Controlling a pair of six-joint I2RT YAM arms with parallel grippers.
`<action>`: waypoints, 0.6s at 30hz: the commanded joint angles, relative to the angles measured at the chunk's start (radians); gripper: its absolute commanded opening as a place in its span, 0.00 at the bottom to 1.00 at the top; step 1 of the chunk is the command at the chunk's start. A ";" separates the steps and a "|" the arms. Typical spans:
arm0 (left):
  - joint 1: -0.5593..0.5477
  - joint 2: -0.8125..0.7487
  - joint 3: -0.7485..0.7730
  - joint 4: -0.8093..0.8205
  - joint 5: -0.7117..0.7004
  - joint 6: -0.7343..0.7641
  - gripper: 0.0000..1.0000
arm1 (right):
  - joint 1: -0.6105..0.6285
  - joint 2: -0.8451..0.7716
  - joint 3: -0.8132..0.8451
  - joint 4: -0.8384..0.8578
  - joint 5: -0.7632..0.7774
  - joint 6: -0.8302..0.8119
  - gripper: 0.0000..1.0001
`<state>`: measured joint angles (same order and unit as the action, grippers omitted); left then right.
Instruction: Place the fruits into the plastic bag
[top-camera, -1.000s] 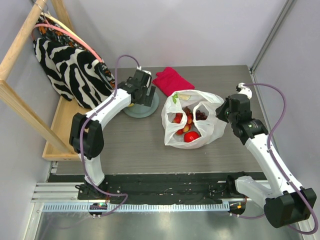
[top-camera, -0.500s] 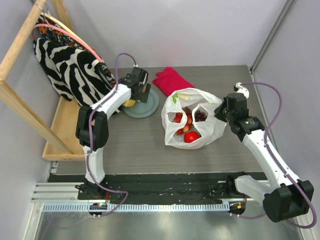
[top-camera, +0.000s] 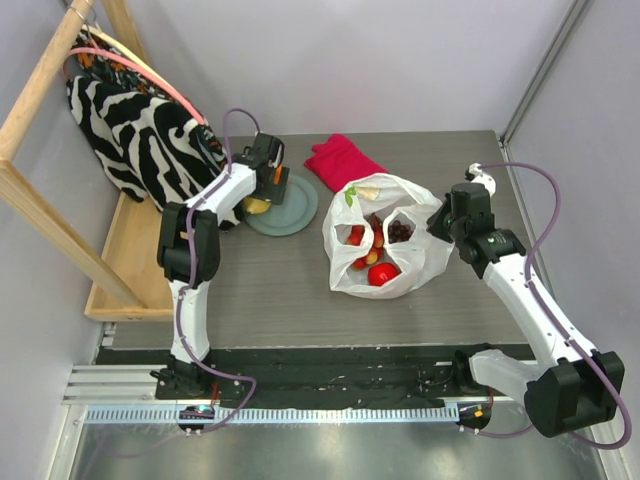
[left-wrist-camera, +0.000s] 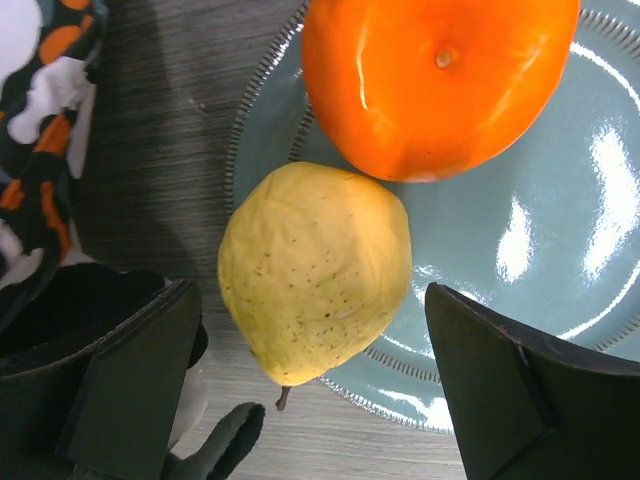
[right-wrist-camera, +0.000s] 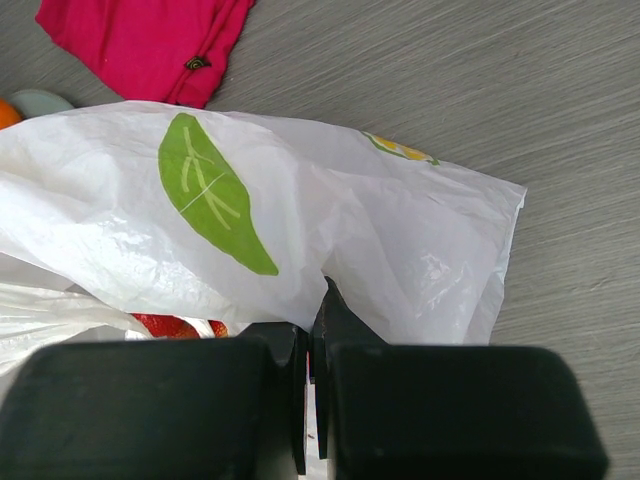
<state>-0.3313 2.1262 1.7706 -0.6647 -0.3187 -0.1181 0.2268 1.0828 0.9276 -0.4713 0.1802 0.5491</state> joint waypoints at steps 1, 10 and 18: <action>0.014 0.018 0.046 0.008 0.027 0.015 1.00 | -0.001 0.022 0.056 0.036 -0.002 0.009 0.01; 0.031 0.061 0.053 -0.003 0.086 0.024 0.98 | -0.001 0.017 0.070 0.028 0.004 0.012 0.01; 0.031 0.067 0.030 -0.023 0.093 0.026 0.77 | -0.001 0.014 0.070 0.026 0.008 0.014 0.01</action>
<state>-0.3054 2.1952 1.7947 -0.6746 -0.2459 -0.0982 0.2268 1.1133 0.9558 -0.4717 0.1738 0.5526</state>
